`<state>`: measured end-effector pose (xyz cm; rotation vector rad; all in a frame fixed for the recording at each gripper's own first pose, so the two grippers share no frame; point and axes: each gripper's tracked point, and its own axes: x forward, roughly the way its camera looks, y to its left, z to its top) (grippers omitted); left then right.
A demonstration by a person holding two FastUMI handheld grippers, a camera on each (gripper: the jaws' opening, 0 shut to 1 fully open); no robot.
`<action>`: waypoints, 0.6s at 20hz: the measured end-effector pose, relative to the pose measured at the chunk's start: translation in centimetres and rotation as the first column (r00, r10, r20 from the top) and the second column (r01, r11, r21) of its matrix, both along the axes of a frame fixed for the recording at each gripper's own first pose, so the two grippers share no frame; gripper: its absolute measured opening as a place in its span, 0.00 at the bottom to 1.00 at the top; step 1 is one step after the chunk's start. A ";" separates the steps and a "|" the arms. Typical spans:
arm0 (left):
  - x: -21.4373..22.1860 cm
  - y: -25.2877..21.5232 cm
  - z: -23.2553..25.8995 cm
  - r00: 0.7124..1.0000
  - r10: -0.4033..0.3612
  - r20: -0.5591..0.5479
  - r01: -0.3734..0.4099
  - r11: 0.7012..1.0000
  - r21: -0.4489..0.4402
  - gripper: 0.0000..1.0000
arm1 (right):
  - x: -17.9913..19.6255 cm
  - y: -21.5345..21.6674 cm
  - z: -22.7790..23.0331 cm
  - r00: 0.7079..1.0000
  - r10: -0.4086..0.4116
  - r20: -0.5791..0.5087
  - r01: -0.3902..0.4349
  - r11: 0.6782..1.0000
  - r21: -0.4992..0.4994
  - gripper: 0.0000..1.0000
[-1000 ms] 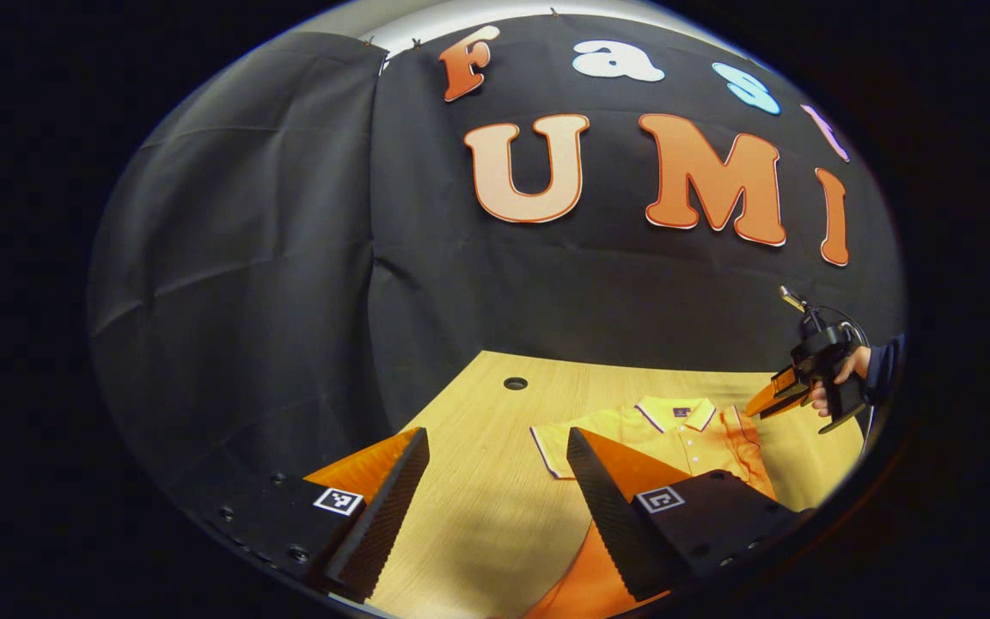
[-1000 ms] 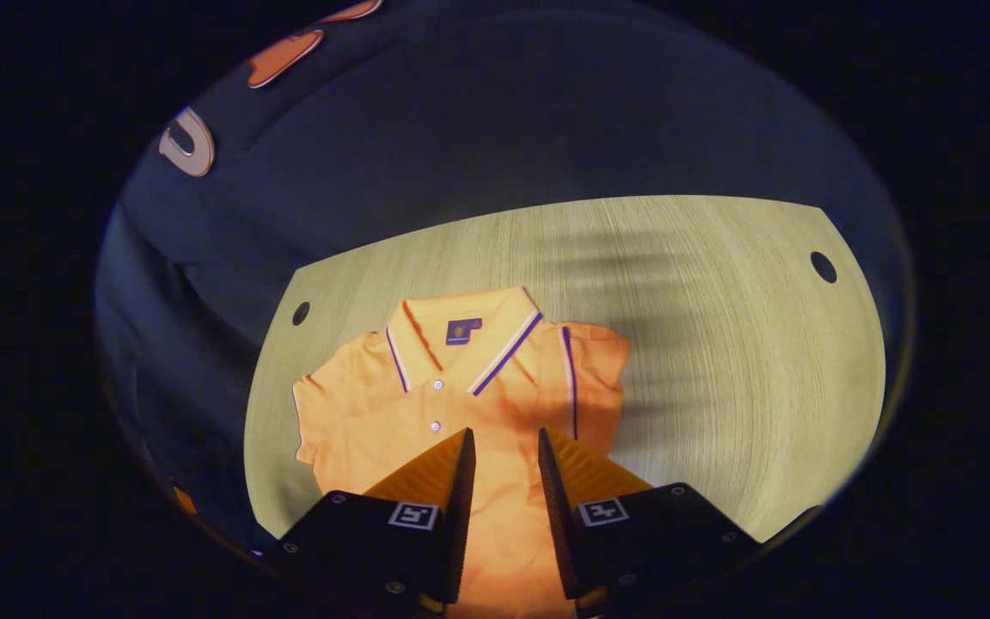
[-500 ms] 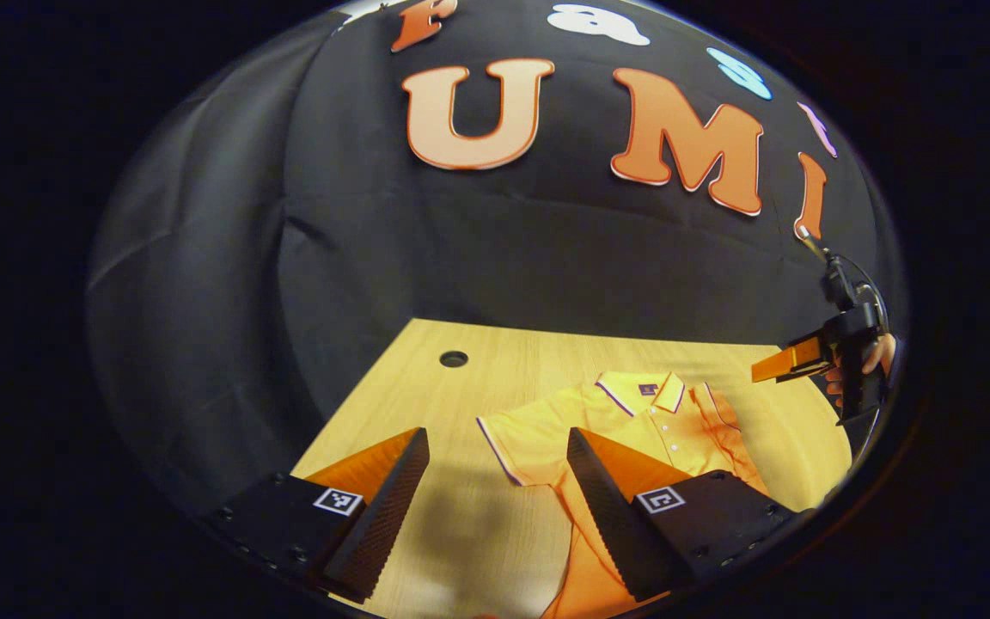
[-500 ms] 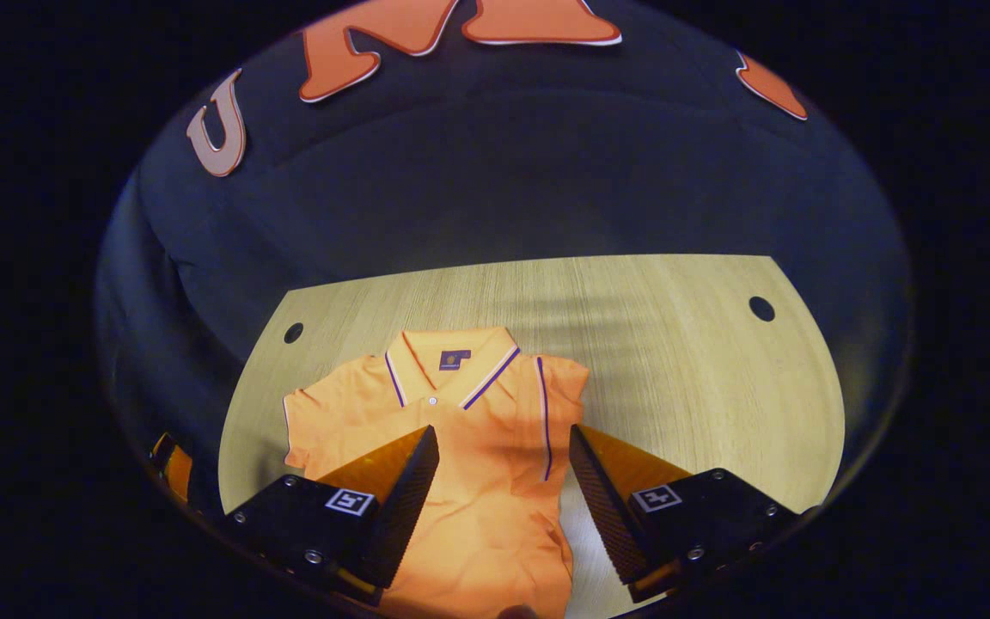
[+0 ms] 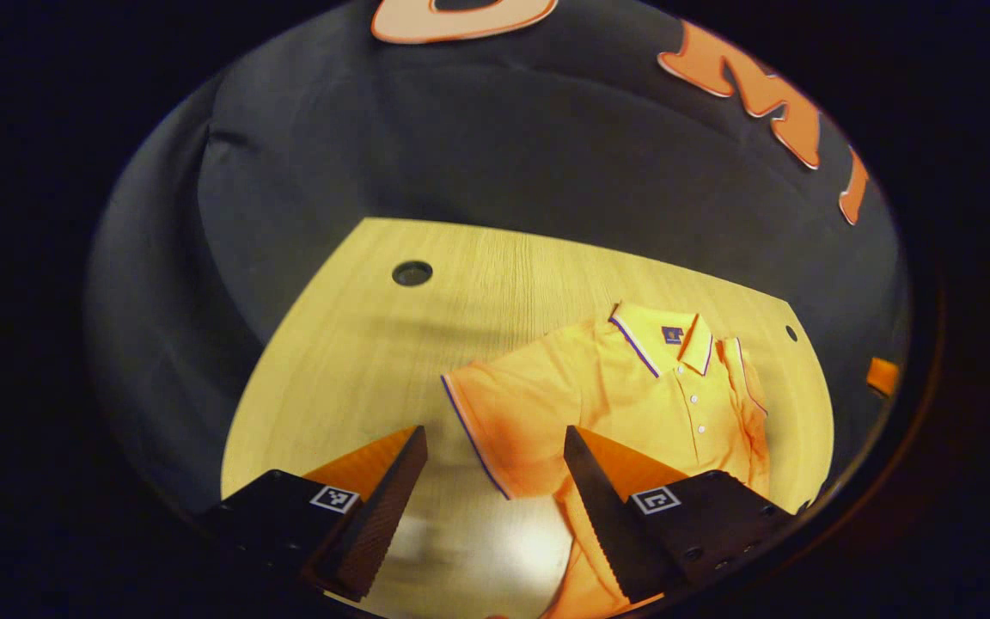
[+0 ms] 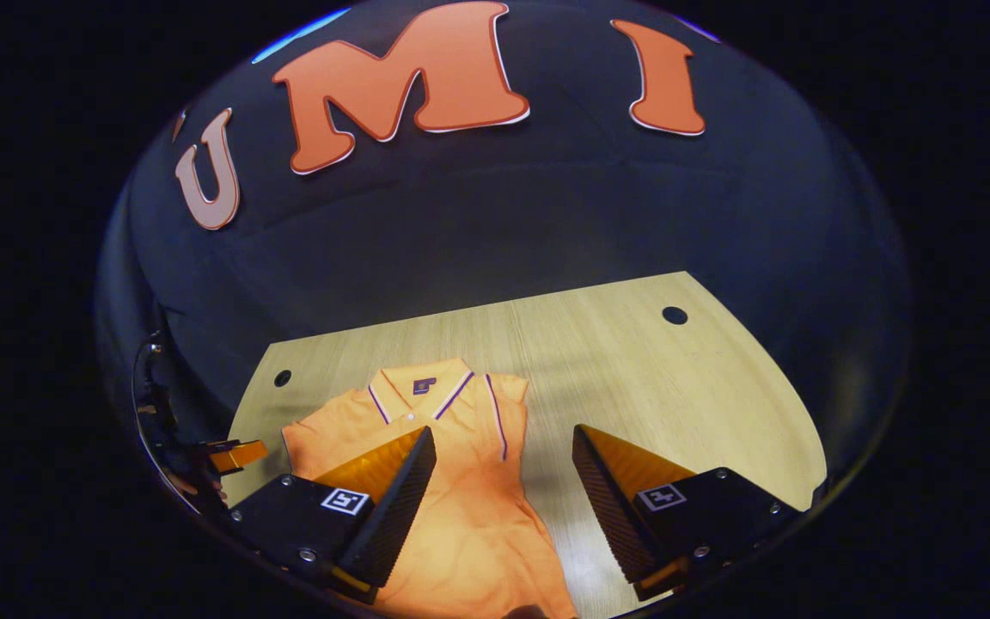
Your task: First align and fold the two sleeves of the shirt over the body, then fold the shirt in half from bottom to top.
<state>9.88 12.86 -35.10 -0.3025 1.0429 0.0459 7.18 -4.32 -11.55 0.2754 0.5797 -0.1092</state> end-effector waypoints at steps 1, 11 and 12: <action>0.1 0.0 -1.0 0.998 0.016 -0.058 -0.017 1.000 -0.004 0.99 | -0.7 -0.6 0.4 1.000 -0.011 0.009 0.011 1.000 -0.009 0.98; 1.5 -0.7 -7.2 0.938 0.049 -0.343 -0.039 0.999 0.036 0.96 | -7.4 -5.0 4.2 0.990 -0.098 0.101 0.100 0.995 -0.019 0.98; 1.7 -0.7 -7.6 0.934 0.050 -0.353 -0.038 0.998 0.042 0.96 | -7.9 -5.5 4.4 0.988 -0.108 0.106 0.111 0.994 -0.020 0.97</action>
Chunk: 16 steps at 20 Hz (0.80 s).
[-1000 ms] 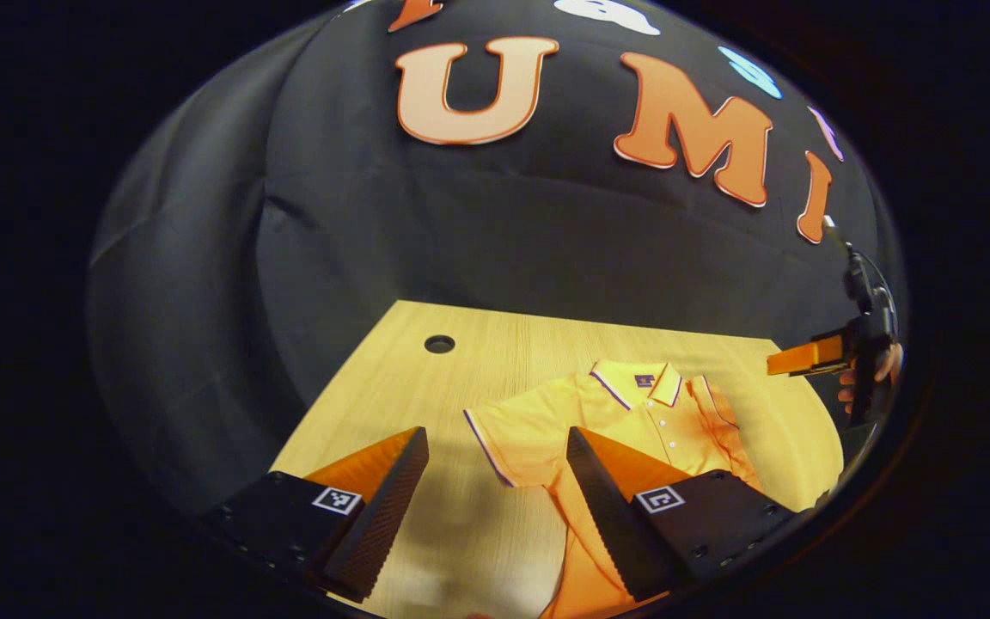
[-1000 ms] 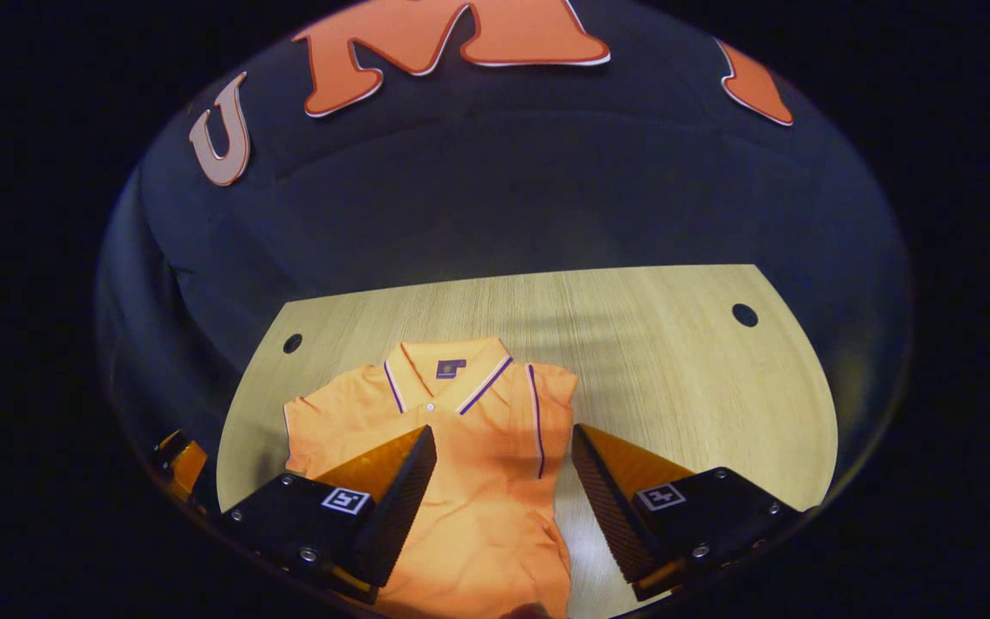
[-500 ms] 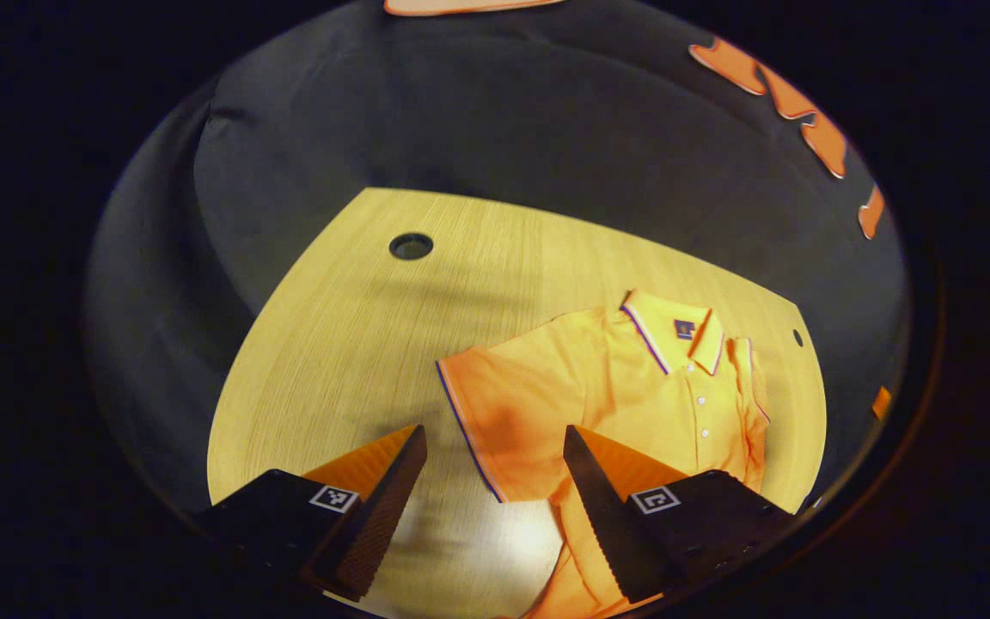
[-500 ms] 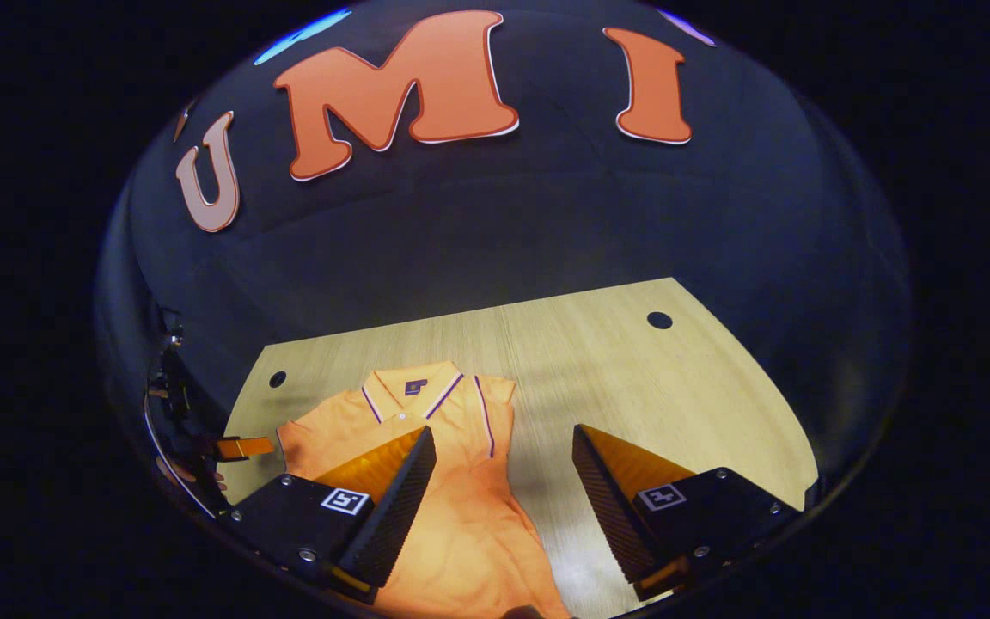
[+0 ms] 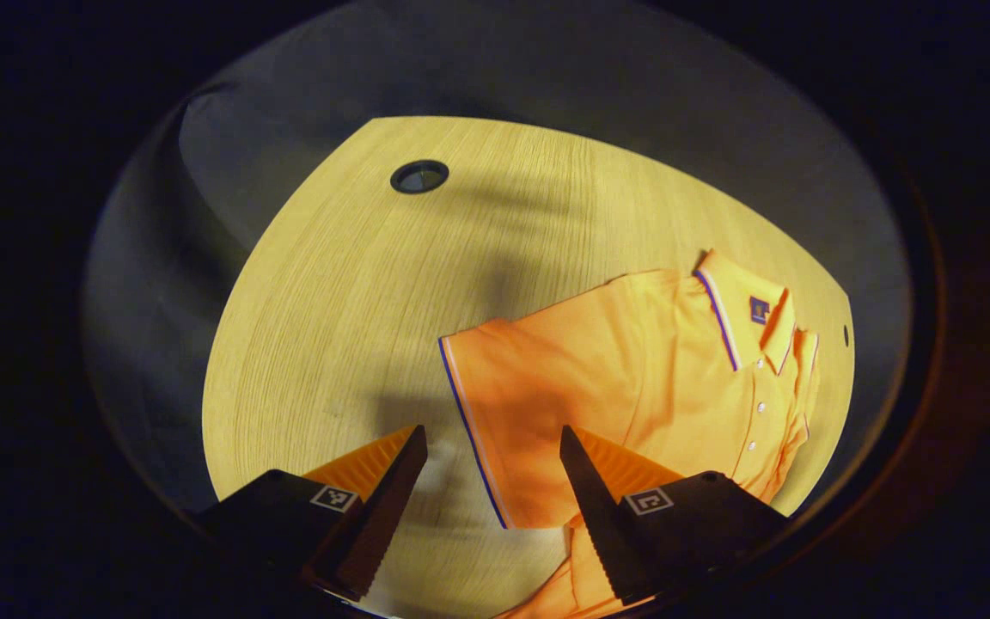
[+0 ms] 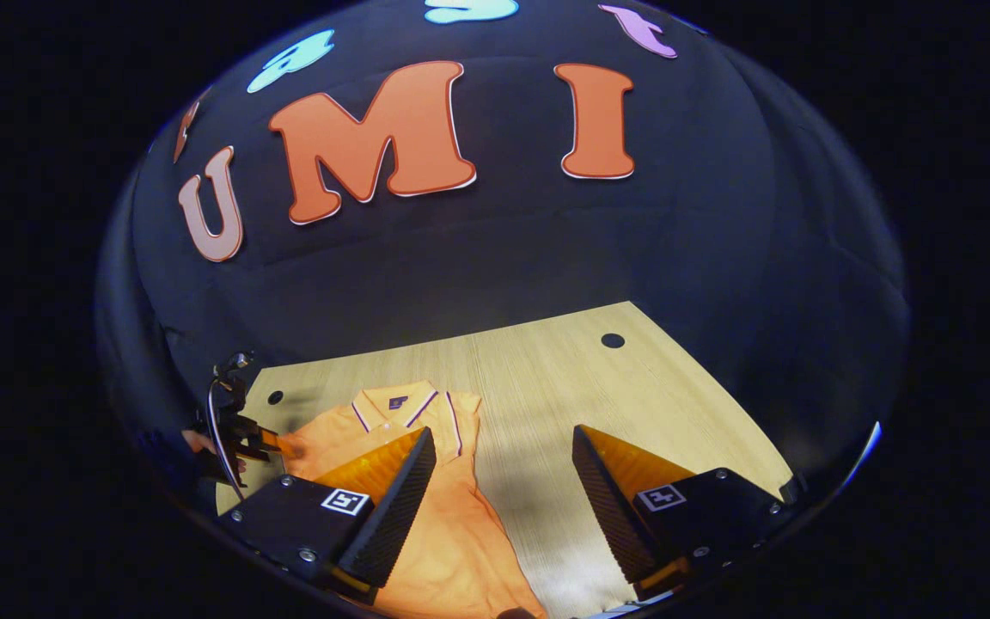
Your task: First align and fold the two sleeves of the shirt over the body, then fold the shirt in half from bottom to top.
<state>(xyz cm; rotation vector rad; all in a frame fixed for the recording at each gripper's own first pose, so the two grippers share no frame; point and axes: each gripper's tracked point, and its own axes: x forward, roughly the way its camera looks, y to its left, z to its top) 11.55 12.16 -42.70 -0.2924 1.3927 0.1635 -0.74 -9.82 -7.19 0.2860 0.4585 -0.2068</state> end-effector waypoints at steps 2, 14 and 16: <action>-1.4 -0.1 -0.6 0.996 -0.023 -0.081 0.024 1.000 0.011 0.89 | -1.2 -0.8 0.2 1.000 -0.022 0.005 0.022 1.000 -0.008 0.97; 0.8 -1.6 1.8 0.983 -0.150 0.103 0.154 0.988 -0.026 0.04 | -5.0 -2.8 -1.5 0.996 -0.085 -0.015 0.085 0.996 0.020 0.98; 2.0 -2.2 3.7 0.970 -0.180 0.165 0.184 0.983 -0.015 0.04 | -5.4 -2.8 -1.4 0.996 -0.089 -0.011 0.089 0.996 0.016 0.97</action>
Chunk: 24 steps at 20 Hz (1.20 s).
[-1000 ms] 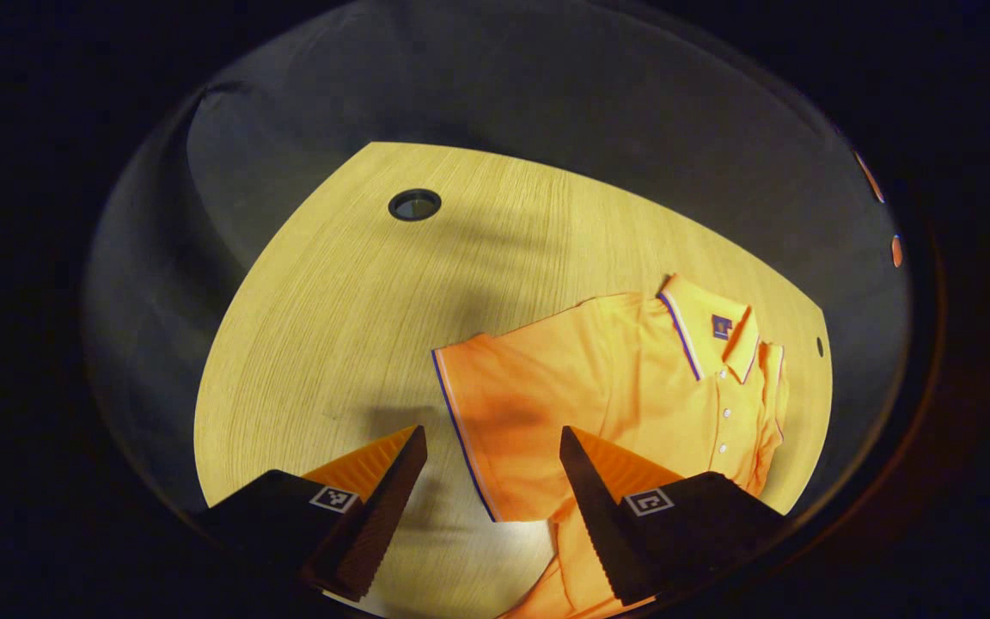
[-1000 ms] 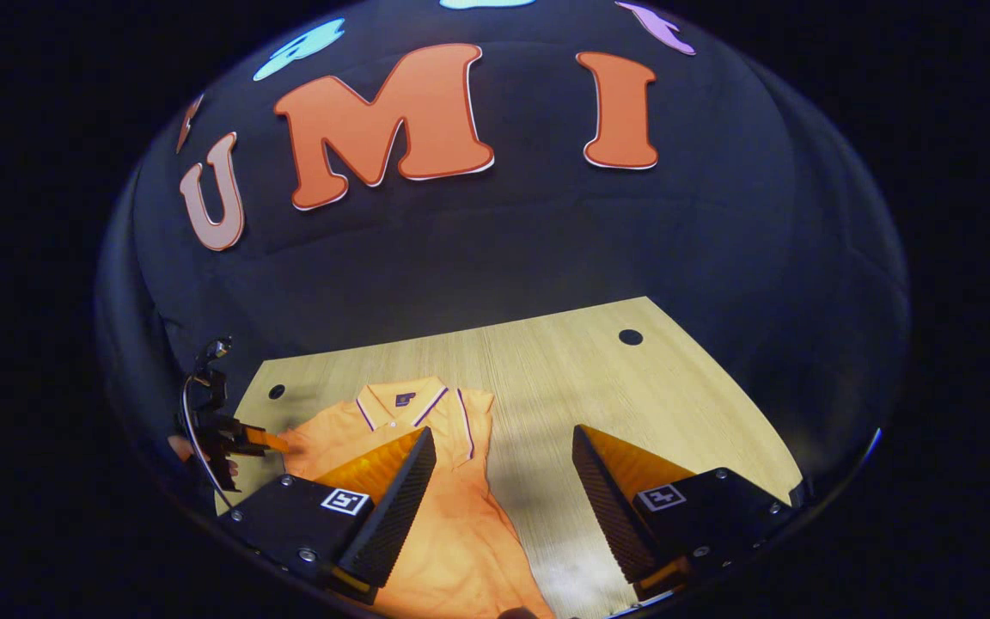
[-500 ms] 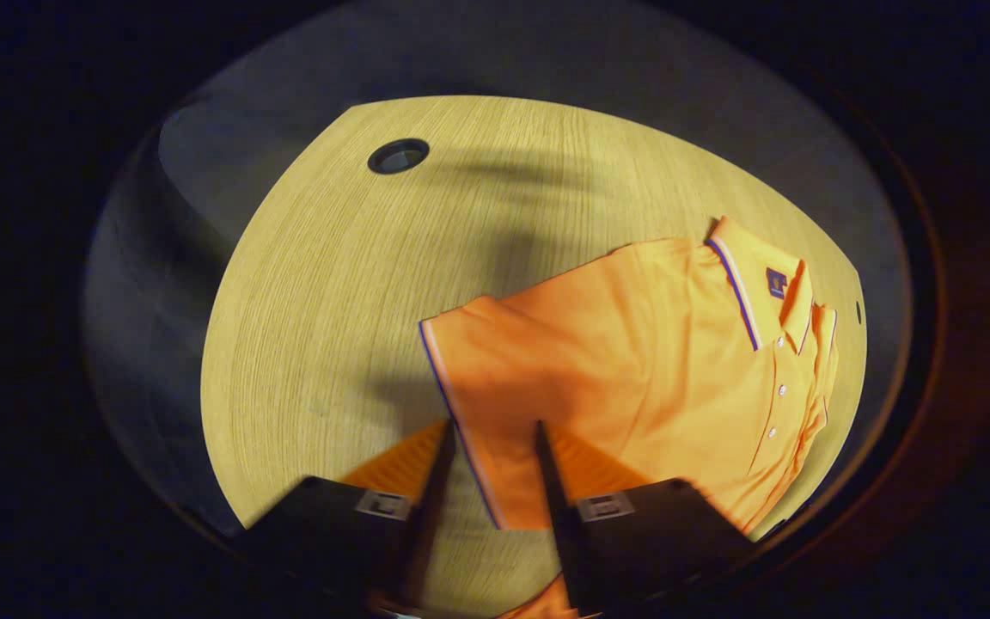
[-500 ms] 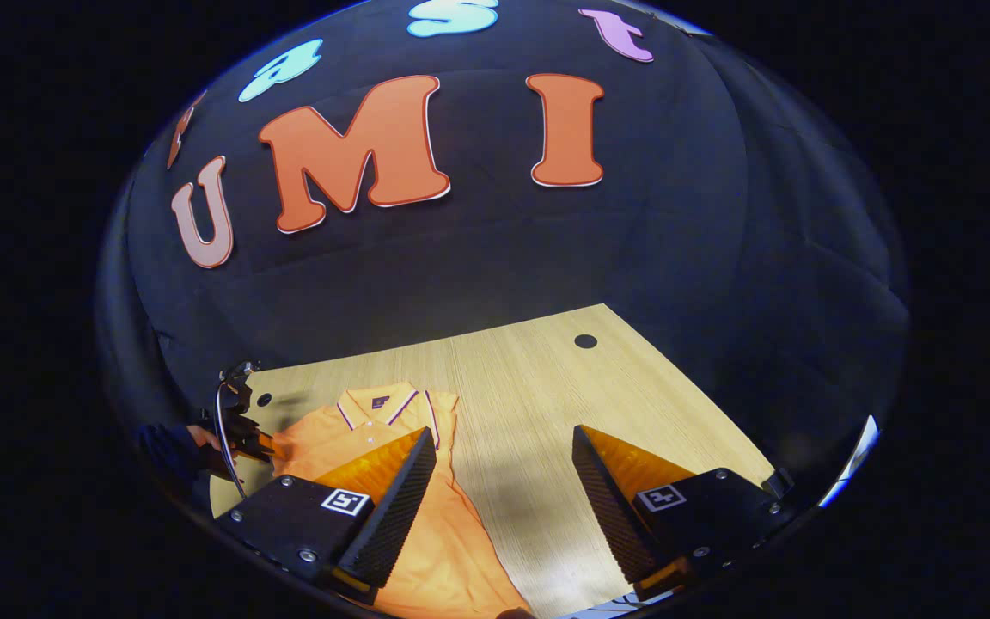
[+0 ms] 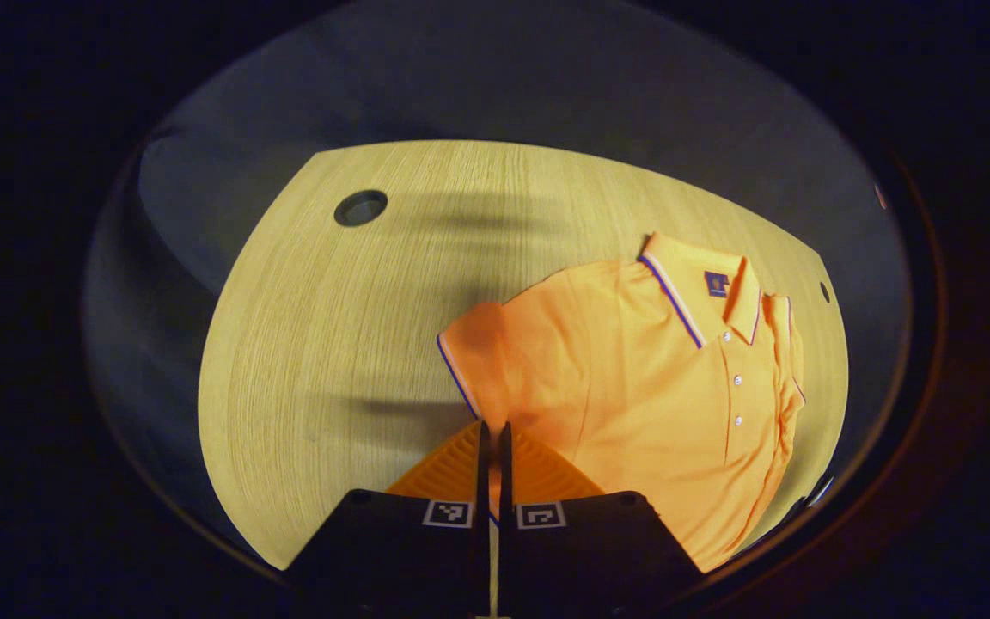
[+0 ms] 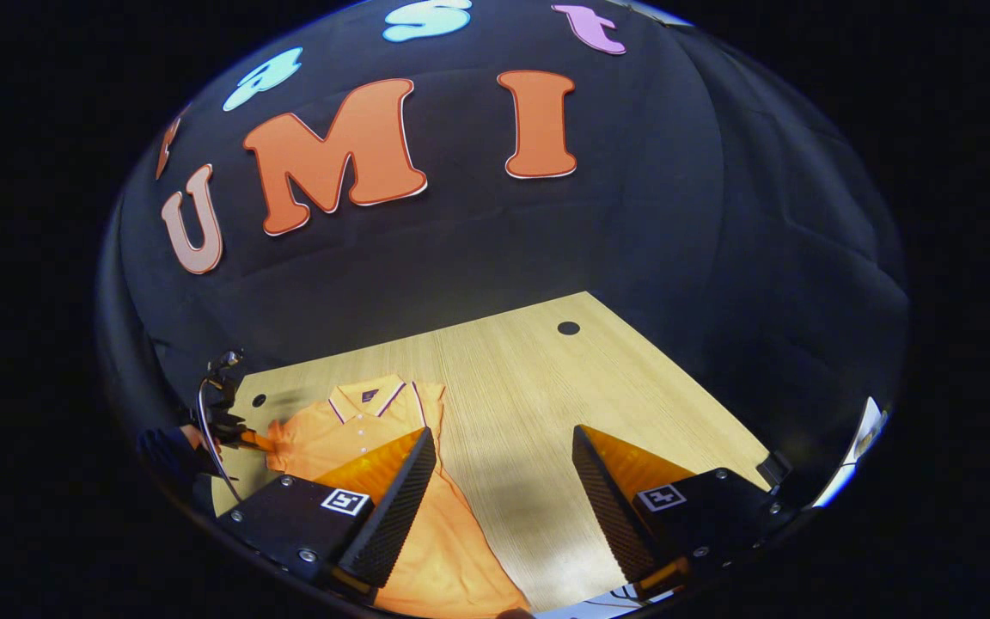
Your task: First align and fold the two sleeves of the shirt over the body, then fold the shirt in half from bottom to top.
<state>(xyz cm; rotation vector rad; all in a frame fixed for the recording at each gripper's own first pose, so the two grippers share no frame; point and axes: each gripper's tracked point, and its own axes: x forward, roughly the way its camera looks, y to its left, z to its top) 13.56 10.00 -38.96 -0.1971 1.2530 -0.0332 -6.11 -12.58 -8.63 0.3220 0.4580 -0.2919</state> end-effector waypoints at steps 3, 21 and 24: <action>1.3 -1.8 2.5 0.994 -0.078 0.073 0.078 0.997 0.006 0.04 | -0.4 0.6 -0.2 1.000 -0.001 -0.001 0.001 1.000 -0.011 0.97; 1.7 -13.3 13.6 0.897 -0.161 0.411 0.240 0.960 -0.148 0.99 | -2.6 1.8 0.6 0.996 0.022 0.089 -0.016 0.998 -0.068 0.97; -0.1 -11.3 18.2 0.841 -0.082 0.534 0.160 0.982 -0.101 0.99 | -2.3 2.6 1.3 0.987 0.089 0.131 -0.082 0.995 -0.052 0.97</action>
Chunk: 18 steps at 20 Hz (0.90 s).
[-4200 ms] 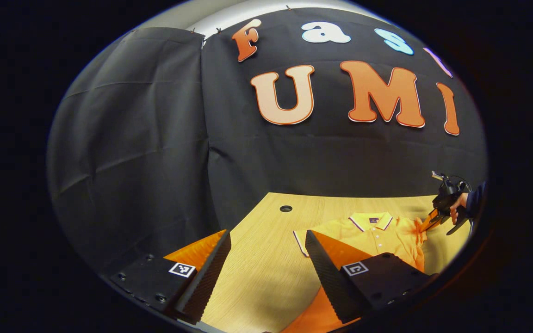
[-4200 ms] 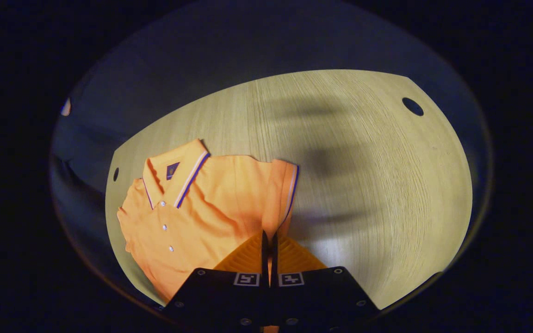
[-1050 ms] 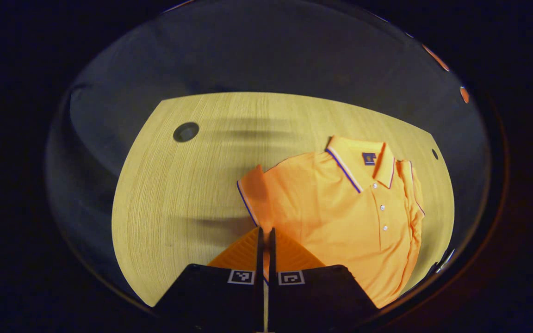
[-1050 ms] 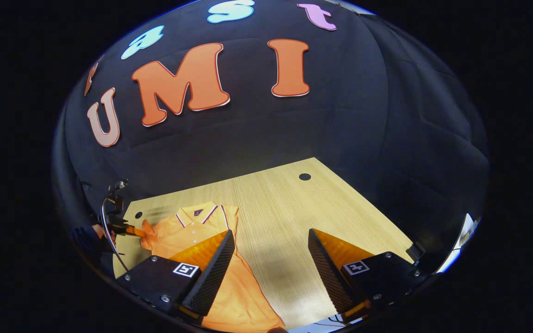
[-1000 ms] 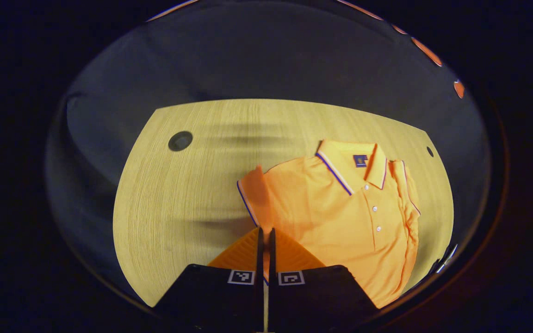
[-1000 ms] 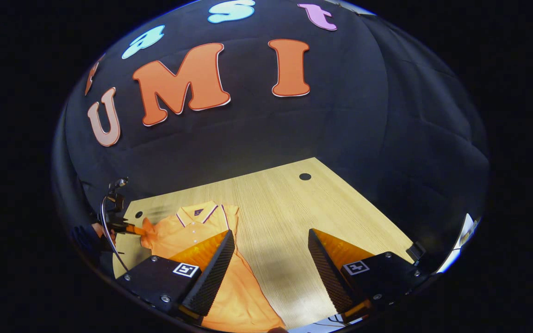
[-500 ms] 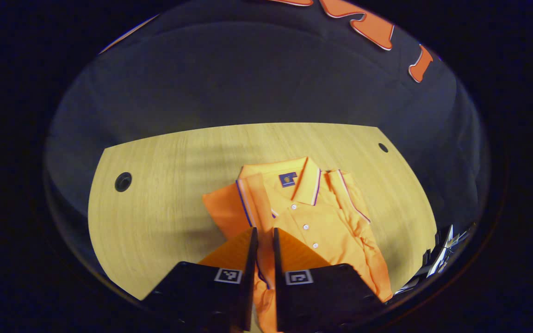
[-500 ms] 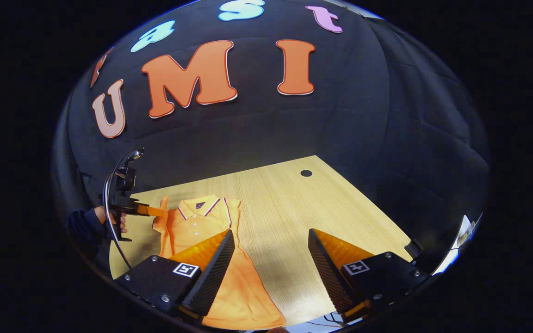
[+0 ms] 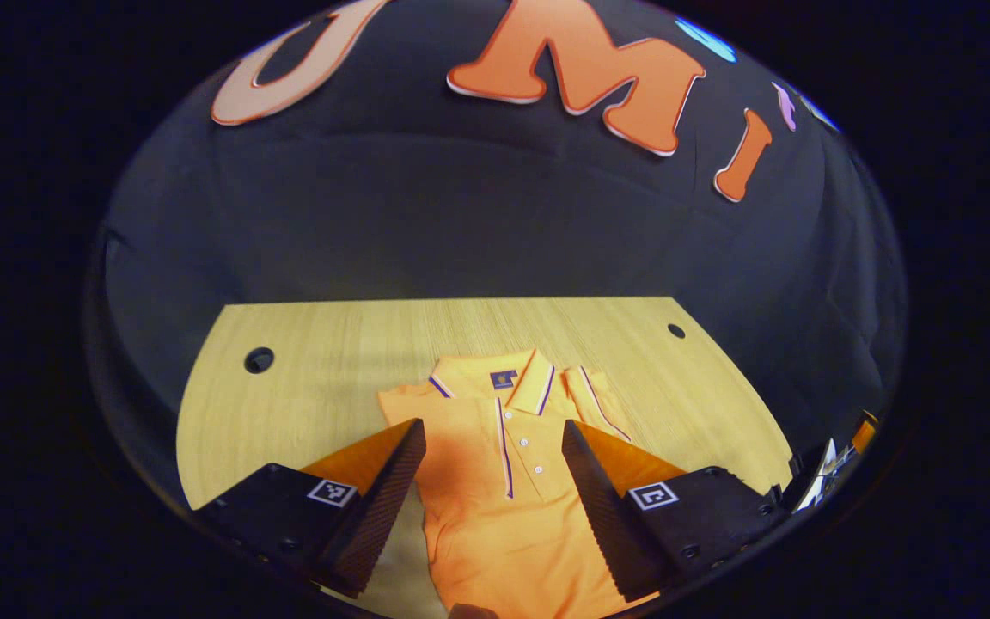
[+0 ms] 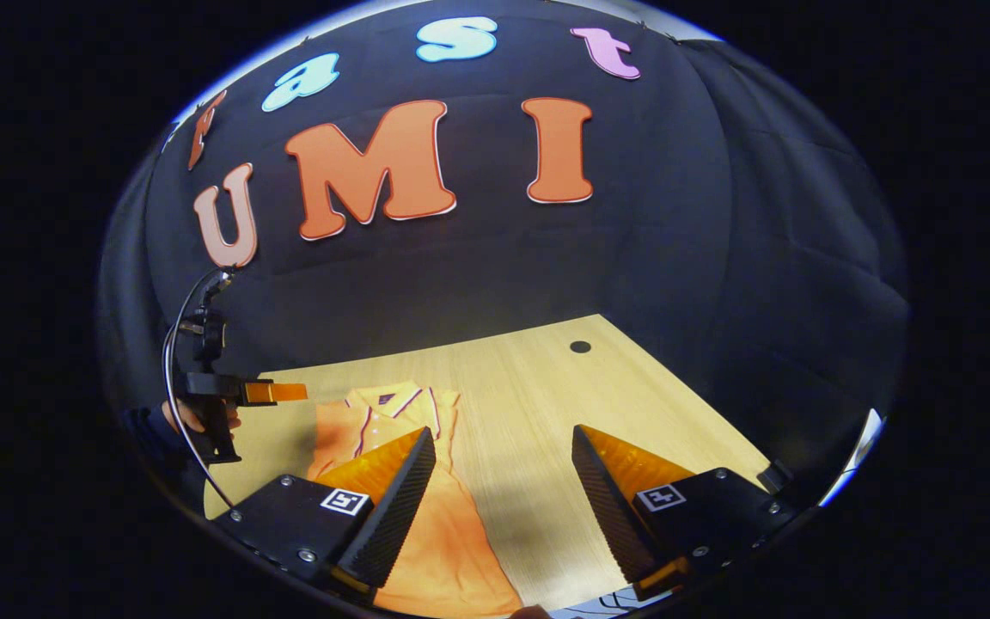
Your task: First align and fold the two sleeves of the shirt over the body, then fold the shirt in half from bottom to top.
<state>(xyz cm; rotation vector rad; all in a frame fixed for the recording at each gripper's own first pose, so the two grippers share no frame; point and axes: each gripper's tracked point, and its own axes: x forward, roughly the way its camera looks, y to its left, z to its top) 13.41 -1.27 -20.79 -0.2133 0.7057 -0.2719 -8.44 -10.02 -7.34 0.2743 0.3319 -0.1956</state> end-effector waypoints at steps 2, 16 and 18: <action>-2.0 1.5 3.8 0.993 0.067 0.096 -0.066 0.998 -0.008 0.99 | -0.2 0.8 0.5 0.998 0.052 0.027 -0.052 0.999 0.009 0.97; -20.7 8.0 19.9 0.783 0.323 0.531 -0.353 0.934 -0.047 0.98 | -6.4 6.3 4.5 0.918 0.283 0.279 -0.250 0.957 -0.149 0.97; -23.0 8.3 21.7 0.724 0.315 0.614 -0.364 0.930 -0.047 0.97 | -6.9 6.9 4.9 0.904 0.300 0.306 -0.257 0.951 -0.173 0.97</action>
